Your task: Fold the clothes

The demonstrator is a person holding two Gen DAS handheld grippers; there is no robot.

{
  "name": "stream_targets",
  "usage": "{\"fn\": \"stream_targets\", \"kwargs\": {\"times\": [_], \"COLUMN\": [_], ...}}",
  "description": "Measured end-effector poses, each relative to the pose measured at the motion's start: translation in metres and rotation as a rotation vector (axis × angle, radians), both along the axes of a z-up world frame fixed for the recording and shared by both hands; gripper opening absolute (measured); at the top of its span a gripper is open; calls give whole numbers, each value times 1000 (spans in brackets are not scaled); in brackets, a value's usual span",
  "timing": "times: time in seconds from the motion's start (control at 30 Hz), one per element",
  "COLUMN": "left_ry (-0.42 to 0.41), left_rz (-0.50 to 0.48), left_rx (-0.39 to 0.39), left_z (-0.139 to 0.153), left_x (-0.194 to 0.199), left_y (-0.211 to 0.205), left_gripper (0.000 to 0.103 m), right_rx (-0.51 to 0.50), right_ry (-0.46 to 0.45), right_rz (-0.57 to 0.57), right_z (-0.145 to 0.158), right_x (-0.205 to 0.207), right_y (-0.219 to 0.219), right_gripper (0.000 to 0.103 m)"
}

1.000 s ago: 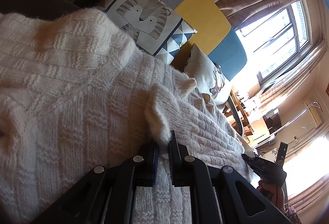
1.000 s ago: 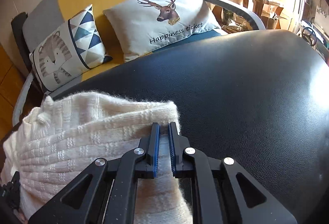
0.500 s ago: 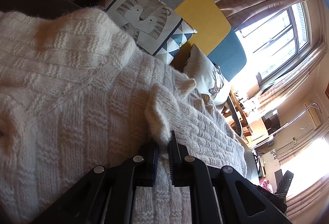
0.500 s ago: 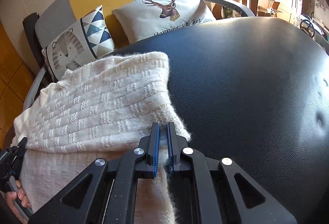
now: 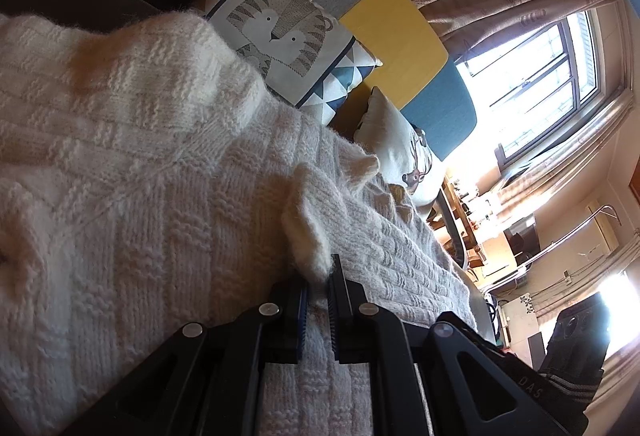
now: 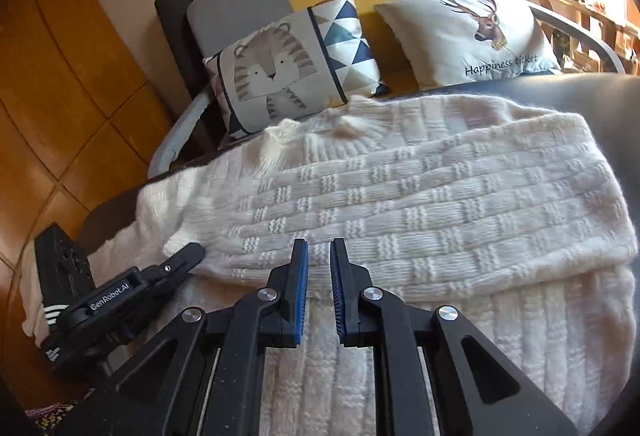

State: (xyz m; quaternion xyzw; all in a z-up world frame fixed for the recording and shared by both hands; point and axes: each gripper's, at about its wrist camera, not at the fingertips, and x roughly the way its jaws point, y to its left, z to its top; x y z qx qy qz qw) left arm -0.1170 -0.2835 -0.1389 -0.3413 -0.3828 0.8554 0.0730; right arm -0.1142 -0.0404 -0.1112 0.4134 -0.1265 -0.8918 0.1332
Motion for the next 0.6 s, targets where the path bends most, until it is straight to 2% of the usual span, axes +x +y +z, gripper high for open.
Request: {"fn": "stream_targets", "kwargs": {"times": [0.1, 0.3, 0.43, 0.53, 0.6], "left_ry": [2, -5, -61, -55, -41], "left_rz": [-1, -9, -94, -48, 24], "left_rx": [9, 33, 62, 112, 110], "left_z": [0, 0, 8, 17, 25], "left_x": [0, 0, 3, 26, 44], "left_y": [-1, -1, -11, -40, -71], "left_gripper": [9, 9, 16, 17, 19], "right_rx": [45, 89, 100, 96, 98], "right_ry": [-24, 5, 13, 16, 17], "right_rz": [-6, -5, -8, -10, -11], "right_z": [-11, -15, -16, -16, -16], "right_x": [-4, -3, -2, -2, -2], "right_y": [-7, -12, -13, -12, -12], "right_gripper": [12, 12, 12, 12, 12]}}
